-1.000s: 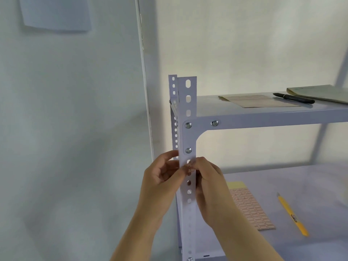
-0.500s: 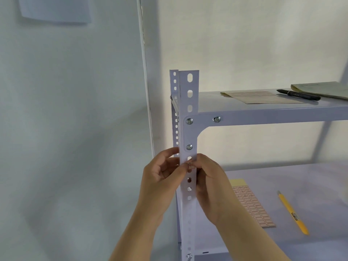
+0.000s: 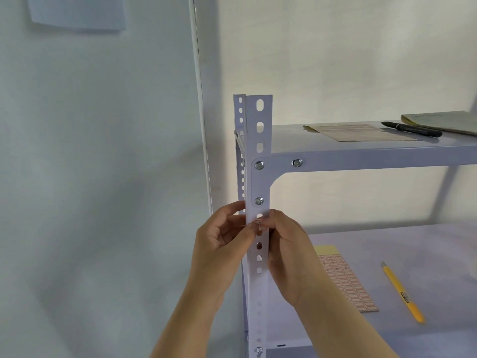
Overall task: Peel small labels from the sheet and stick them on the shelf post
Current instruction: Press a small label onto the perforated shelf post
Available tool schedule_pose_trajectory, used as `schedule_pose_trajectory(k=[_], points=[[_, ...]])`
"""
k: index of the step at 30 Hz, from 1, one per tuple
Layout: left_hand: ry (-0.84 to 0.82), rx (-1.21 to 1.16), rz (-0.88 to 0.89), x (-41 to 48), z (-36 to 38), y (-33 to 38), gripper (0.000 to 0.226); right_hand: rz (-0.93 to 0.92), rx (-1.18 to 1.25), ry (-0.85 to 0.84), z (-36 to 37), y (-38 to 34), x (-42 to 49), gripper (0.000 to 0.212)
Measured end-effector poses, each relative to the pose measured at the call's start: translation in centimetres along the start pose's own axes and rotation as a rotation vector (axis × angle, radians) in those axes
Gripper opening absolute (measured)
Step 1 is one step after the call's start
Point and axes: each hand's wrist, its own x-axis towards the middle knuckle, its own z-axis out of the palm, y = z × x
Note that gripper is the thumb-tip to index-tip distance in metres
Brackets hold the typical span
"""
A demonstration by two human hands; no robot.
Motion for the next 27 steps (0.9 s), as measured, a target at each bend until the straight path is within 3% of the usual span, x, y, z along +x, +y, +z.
schedule_pose_trajectory(k=[5, 11, 18, 27], points=[[0.007, 0.010, 0.000, 0.05, -0.07, -0.10, 0.033, 0.023, -0.027, 0.011, -0.05, -0.10, 0.22, 0.043], [0.008, 0.013, -0.001, 0.14, -0.06, -0.16, 0.033, 0.027, -0.045, 0.034, -0.05, 0.03, 0.45, 0.044], [-0.004, -0.008, -0.001, 0.12, -0.06, -0.13, 0.032, 0.011, -0.012, -0.005, -0.65, 0.50, 0.19, 0.027], [-0.003, 0.000, 0.002, 0.16, -0.16, -0.18, 0.033, 0.020, -0.016, 0.034, -0.27, 0.31, 0.52, 0.044]])
